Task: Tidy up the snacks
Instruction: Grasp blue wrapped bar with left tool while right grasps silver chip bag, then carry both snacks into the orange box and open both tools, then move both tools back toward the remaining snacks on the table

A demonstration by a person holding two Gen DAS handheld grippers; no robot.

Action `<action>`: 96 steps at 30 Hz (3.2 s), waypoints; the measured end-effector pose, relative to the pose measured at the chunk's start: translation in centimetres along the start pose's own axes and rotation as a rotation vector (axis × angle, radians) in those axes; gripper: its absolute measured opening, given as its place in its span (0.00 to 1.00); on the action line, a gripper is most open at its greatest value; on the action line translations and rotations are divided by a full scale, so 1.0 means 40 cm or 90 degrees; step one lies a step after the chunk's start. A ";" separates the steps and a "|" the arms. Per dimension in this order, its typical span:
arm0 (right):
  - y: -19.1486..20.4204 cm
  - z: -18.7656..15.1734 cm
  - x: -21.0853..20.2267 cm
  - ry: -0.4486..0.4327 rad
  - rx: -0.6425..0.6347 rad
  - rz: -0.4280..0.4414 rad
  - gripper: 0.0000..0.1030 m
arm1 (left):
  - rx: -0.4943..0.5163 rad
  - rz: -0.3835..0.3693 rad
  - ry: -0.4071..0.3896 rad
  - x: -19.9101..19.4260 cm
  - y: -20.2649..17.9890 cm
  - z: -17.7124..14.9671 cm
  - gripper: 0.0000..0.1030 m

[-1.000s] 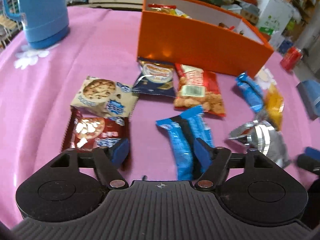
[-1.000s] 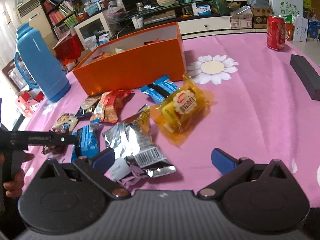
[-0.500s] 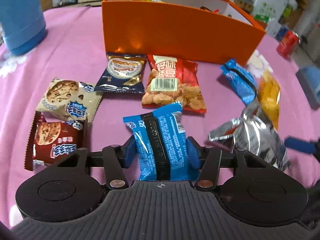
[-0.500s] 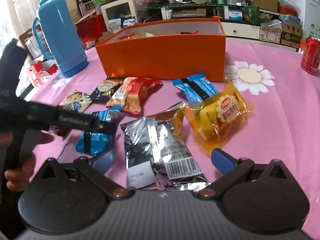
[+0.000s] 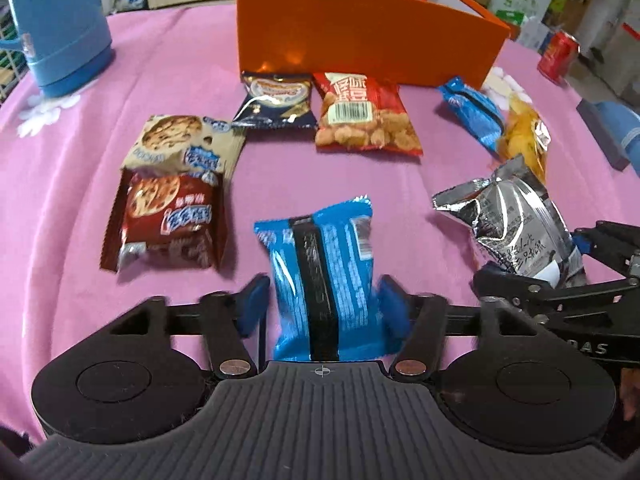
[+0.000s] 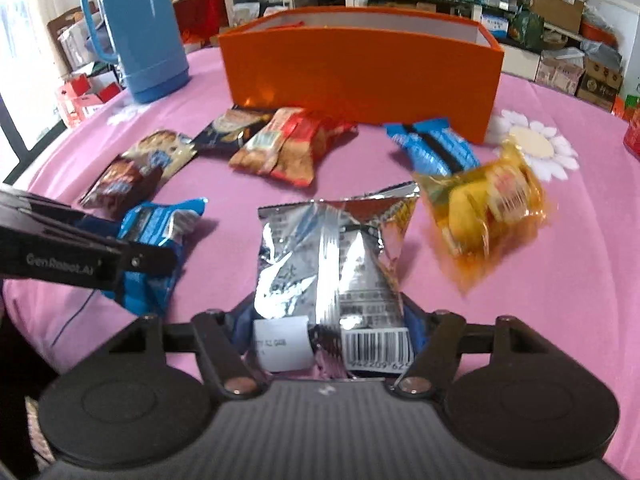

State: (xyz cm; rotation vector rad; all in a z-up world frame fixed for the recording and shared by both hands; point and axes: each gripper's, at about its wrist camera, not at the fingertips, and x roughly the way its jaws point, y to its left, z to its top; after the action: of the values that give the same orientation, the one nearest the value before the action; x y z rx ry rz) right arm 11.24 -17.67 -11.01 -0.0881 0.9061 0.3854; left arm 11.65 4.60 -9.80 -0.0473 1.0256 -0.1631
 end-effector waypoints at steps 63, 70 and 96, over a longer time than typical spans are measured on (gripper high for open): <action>-0.204 0.509 0.050 -0.220 0.019 -0.026 0.90 | 0.007 0.000 -0.218 -0.001 -0.020 0.499 0.62; -0.158 0.292 -0.135 -0.206 0.095 -0.024 0.90 | -0.020 -0.010 -0.202 -0.139 -0.044 0.312 0.63; -0.124 0.065 -0.167 -0.102 0.146 -0.016 0.91 | -0.055 0.056 -0.098 -0.144 0.032 0.042 0.65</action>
State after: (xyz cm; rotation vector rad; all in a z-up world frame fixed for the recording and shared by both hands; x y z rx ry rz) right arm 11.29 -23.58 -4.58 0.1407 0.7845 0.2587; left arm 10.29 6.71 -4.20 -0.0911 0.8795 -0.0339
